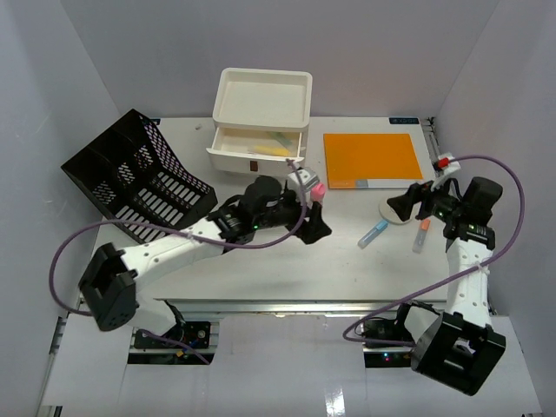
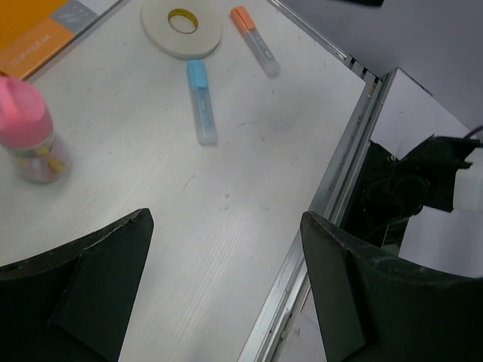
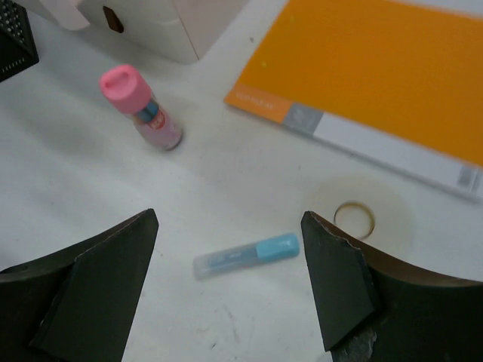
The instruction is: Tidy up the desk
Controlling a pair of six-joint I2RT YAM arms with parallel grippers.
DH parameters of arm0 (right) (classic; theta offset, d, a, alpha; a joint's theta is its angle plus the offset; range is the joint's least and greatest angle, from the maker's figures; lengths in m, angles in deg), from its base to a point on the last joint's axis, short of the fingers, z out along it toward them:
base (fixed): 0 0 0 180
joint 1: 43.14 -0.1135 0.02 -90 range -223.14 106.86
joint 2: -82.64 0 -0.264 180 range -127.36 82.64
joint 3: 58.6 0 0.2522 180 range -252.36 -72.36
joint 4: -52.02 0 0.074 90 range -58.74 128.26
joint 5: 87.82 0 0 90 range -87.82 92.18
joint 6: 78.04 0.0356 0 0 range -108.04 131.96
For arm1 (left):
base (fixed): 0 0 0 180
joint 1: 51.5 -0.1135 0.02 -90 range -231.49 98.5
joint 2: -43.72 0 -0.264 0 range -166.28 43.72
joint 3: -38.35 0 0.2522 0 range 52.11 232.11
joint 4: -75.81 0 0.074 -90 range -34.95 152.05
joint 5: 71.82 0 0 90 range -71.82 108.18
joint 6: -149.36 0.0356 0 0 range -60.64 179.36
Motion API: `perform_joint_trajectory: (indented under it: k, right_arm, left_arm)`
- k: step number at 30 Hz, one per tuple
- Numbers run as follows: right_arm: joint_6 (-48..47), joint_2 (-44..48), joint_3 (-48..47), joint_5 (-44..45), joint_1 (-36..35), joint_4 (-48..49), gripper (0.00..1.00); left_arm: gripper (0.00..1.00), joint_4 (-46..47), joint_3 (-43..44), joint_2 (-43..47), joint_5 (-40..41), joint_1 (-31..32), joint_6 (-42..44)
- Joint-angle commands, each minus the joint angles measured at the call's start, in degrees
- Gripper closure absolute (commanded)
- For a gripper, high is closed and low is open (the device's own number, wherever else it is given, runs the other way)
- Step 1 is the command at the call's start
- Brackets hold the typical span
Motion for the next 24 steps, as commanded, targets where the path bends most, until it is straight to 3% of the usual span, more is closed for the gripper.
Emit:
perform_joint_trajectory:
  k: [1, 11, 15, 24]
  right_arm:
    - [1.96, 1.39, 5.61, -10.03, 7.33, -0.56, 0.17]
    - [2.28, 2.67, 5.8, -7.45, 11.74, -1.54, 0.16]
    - [2.44, 3.11, 5.94, -7.38, 12.24, -1.39, 0.16]
    - [2.64, 3.35, 6.08, -8.02, 12.83, -1.36, 0.16]
  left_arm:
    - [0.1, -7.42, 13.14, -12.85, 5.64, 4.26, -0.68]
    - [0.15, -20.48, 45.64, -42.49, 11.25, 6.94, 2.0]
    - [0.16, -23.87, 53.83, -49.73, 13.98, 8.17, 3.25]
    - [0.16, -24.86, 60.02, -56.16, 17.69, 9.22, 5.25]
